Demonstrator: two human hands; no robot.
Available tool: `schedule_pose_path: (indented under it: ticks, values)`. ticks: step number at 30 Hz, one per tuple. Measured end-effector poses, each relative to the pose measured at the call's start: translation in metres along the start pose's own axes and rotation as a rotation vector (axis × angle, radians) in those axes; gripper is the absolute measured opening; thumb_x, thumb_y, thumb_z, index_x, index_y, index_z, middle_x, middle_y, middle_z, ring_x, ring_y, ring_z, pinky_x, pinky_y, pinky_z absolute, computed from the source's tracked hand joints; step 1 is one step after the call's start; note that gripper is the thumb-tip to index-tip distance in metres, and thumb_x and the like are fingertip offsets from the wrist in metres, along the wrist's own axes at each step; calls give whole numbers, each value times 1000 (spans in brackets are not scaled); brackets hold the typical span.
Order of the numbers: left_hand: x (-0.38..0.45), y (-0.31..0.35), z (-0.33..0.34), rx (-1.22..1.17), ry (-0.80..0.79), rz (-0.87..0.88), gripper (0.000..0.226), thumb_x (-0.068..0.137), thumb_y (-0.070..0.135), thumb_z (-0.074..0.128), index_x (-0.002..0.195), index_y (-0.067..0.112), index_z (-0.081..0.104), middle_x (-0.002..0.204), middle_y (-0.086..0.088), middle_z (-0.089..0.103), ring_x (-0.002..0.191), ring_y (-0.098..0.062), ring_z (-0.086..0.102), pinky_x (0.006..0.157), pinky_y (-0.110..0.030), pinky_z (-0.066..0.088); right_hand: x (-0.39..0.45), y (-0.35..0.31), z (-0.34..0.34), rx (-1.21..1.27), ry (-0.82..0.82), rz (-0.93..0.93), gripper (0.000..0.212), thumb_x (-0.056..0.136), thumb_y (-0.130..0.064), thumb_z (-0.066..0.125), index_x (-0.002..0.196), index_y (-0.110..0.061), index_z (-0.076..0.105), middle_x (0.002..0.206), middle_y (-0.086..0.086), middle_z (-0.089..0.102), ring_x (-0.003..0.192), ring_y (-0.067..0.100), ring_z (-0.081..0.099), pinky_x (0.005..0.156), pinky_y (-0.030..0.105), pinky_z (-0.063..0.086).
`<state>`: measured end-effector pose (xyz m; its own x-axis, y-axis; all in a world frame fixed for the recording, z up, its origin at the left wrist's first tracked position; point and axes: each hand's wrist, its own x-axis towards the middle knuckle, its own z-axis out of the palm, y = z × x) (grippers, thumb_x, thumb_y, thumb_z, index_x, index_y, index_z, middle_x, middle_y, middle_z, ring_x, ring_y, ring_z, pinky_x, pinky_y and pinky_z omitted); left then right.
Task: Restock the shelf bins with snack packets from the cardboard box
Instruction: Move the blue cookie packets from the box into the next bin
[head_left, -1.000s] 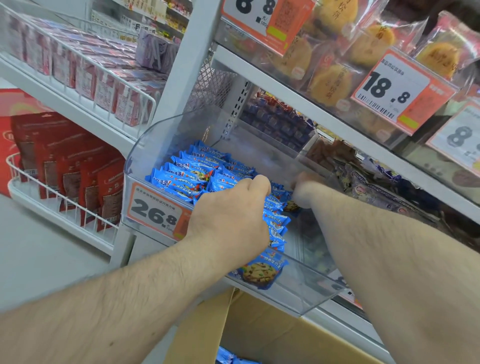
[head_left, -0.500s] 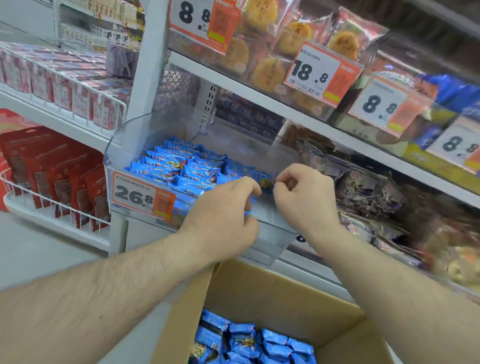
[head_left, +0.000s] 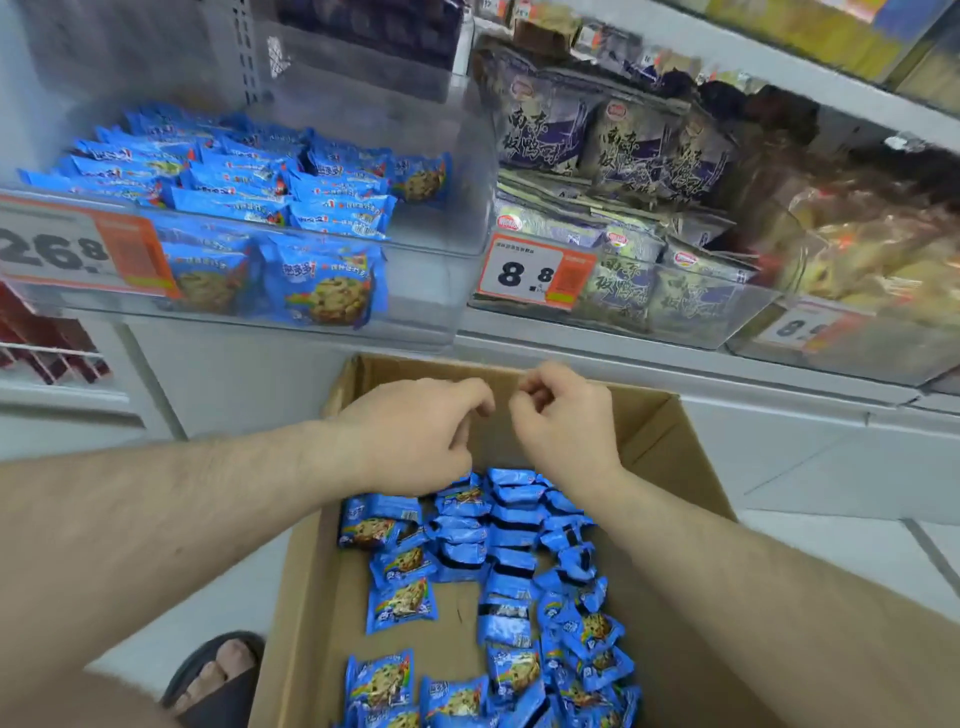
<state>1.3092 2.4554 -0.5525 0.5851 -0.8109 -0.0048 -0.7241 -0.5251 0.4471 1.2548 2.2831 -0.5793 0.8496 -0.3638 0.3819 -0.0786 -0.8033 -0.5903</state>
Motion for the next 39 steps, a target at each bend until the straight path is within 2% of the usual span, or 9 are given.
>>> schedule_pose_path:
  ticks: [4, 7, 10, 15, 19, 24, 31, 36, 39]
  values:
    - [4, -6, 26, 38, -266, -25, 32, 89, 21, 49, 120, 30, 52, 93, 15, 61, 86, -8, 56, 81, -34, 50, -39, 91, 26, -320, -420, 271, 9, 85, -19, 54, 79, -20, 60, 69, -3, 63, 65, 20, 58, 60, 34, 51]
    - [8, -6, 45, 71, -383, -24, 31, 90, 21, 46, 118, 32, 53, 91, 16, 57, 83, -9, 54, 80, -33, 50, -71, 151, 35, -578, -884, 448, 16, 92, -20, 50, 77, -16, 50, 70, 4, 50, 58, 21, 43, 54, 34, 37]
    - [14, -3, 58, 73, -475, -17, 32, 90, 21, 45, 119, 32, 52, 97, 15, 61, 91, -13, 57, 84, -37, 51, -104, 188, 38, -763, -1065, 570, 25, 94, -31, 56, 76, -18, 45, 69, 3, 42, 55, 18, 38, 52, 35, 36]
    - [22, -2, 68, 48, -555, -54, 29, 90, 21, 44, 115, 33, 53, 81, 16, 58, 81, -10, 57, 83, -39, 52, -121, 216, 44, -792, -963, 614, 62, 87, -43, 67, 135, -19, 35, 128, 14, 44, 88, 27, 58, 68, 35, 48]
    - [24, -4, 72, 42, -586, -85, 27, 92, 22, 47, 117, 30, 54, 81, 19, 57, 69, 4, 48, 81, -32, 50, -120, 221, 50, -824, -1040, 484, 34, 92, -10, 59, 125, -16, 51, 136, 15, 33, 71, 23, 52, 72, 33, 51]
    - [23, -8, 72, -144, -595, -288, 28, 92, 24, 49, 120, 27, 50, 99, 1, 70, 65, -8, 57, 75, -34, 54, -84, 170, 38, -792, -942, 309, 18, 86, -11, 58, 72, -16, 47, 79, 4, 50, 66, 25, 52, 58, 34, 49]
    - [18, 21, 62, -904, -348, -710, 53, 92, 64, 40, 136, 37, 29, 123, -3, 49, 98, -28, 63, 79, -47, 59, -54, 35, 20, 60, -192, 213, 28, 74, -11, 70, 61, -20, 47, 66, -7, 48, 63, 8, 46, 57, 20, 32]
    - [22, 25, 62, -1196, -25, -687, 19, 94, 28, 59, 110, 19, 54, 95, -6, 67, 70, -18, 67, 71, -43, 61, -60, 10, 11, 308, -221, 201, 20, 75, -12, 68, 62, -17, 53, 70, -2, 57, 59, 9, 52, 58, 16, 40]
    - [21, 13, 61, -1136, -60, -718, 15, 90, 17, 66, 104, 19, 61, 104, -10, 66, 73, -23, 65, 69, -35, 60, -61, 51, 13, 272, -167, 408, 13, 76, -13, 60, 65, -10, 53, 61, -2, 51, 56, 12, 42, 55, 27, 38]
